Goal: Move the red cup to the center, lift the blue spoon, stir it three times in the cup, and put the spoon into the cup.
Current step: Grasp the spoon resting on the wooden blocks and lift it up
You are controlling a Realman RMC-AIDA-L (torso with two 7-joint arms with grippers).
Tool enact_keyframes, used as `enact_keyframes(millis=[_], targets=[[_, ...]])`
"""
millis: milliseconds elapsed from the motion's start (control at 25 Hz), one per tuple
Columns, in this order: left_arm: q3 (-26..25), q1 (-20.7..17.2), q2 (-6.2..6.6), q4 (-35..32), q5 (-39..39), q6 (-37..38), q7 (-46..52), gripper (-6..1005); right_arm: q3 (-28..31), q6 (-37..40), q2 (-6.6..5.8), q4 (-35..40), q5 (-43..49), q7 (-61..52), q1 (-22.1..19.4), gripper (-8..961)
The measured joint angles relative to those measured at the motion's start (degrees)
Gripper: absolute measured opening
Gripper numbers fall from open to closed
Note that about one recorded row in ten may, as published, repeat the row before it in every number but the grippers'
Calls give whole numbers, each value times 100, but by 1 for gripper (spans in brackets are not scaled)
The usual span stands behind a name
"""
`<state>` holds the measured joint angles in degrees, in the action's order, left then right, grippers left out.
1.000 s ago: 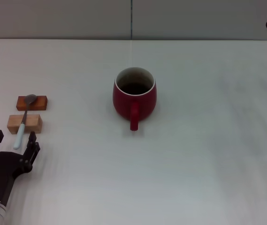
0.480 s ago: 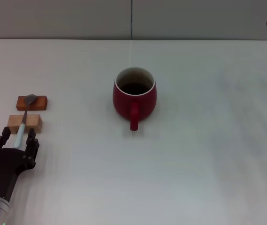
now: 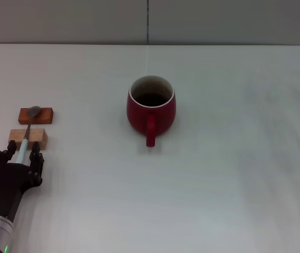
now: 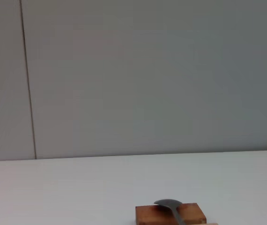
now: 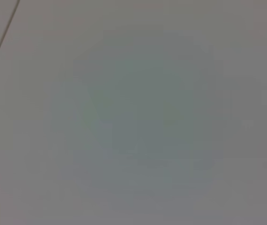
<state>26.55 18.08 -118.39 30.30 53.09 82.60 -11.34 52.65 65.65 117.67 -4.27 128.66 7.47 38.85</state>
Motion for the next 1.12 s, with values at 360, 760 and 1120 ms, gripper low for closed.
enact_keyframes(millis=[360,760,1120], targets=[[-11,-1,0,-31,0,5,0,405,0,3,0,14,1,0,0,5],[-9,-18,-6,-33,-4,-7,0,414,0,57,2,23,1,0,-15,5],[-9,-48,-9,-28,-2,-9,0,407,-13,62,2,8,2,0,-32,6]])
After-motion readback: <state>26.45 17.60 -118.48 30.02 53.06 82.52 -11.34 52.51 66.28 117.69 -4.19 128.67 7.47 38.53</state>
